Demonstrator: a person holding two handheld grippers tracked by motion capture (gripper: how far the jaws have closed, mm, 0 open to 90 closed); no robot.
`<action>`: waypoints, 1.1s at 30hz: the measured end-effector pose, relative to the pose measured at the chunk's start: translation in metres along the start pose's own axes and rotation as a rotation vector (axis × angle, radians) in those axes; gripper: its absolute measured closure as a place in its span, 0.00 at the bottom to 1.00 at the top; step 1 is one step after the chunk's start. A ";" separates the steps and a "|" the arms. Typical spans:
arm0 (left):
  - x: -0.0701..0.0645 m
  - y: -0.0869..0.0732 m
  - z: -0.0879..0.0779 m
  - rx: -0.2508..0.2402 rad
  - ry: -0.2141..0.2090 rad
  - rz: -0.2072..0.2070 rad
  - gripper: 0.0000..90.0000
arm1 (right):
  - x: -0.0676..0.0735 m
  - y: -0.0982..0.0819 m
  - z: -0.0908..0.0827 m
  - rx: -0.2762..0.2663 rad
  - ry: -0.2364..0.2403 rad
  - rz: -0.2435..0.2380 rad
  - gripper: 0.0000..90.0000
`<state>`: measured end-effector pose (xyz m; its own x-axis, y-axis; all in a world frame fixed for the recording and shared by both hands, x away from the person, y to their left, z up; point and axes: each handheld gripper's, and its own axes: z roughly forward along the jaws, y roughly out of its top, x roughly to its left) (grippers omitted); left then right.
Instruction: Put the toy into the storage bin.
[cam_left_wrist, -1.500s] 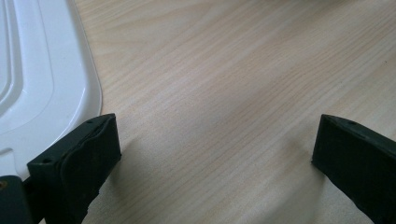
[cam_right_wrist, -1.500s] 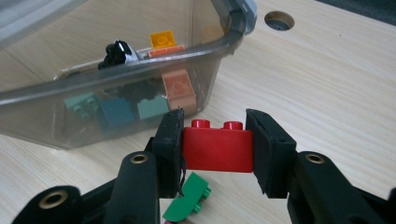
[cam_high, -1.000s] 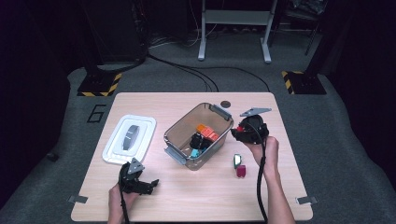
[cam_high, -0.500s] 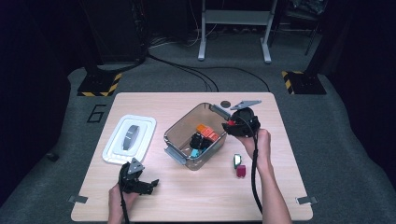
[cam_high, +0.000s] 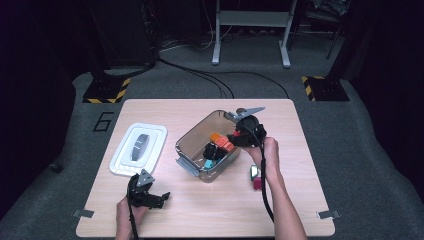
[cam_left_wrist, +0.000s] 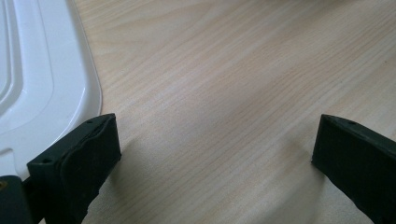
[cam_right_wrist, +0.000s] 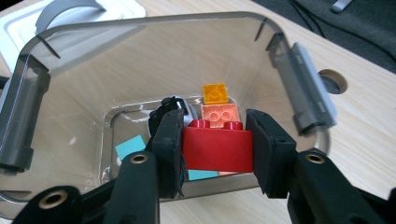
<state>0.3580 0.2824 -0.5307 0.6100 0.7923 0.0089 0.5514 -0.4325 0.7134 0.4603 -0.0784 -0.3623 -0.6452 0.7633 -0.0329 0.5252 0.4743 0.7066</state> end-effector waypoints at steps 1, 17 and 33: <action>0.000 0.000 0.000 0.001 0.002 0.006 0.01 | 0.002 0.000 0.002 0.005 0.004 0.010 0.64; 0.000 0.000 0.000 -0.001 -0.001 -0.003 0.01 | 0.018 -0.007 0.026 0.127 0.073 -0.047 0.64; 0.000 0.000 0.000 0.000 0.000 -0.001 0.01 | 0.013 -0.011 0.014 0.094 0.049 0.001 0.31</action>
<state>0.3580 0.2823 -0.5307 0.6093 0.7929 0.0081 0.5518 -0.4313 0.7137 0.4542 -0.0679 -0.3798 -0.6699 0.7424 0.0036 0.5738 0.5146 0.6371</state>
